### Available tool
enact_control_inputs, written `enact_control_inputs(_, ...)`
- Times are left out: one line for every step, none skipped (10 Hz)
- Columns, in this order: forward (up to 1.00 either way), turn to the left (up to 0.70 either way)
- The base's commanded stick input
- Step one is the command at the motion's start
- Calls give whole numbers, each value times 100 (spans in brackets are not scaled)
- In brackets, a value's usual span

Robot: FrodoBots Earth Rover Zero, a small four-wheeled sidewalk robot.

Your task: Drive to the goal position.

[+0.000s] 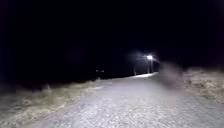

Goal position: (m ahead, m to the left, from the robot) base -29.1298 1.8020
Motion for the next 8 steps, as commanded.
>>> enact_control_inputs(-97, 39)
enact_control_inputs(-99, 40)
enact_control_inputs(-99, 40)
enact_control_inputs(-99, 40)
enact_control_inputs(-99, 40)
enact_control_inputs(-99, 40)
enact_control_inputs(-99, 40)
enact_control_inputs(-100, 40)
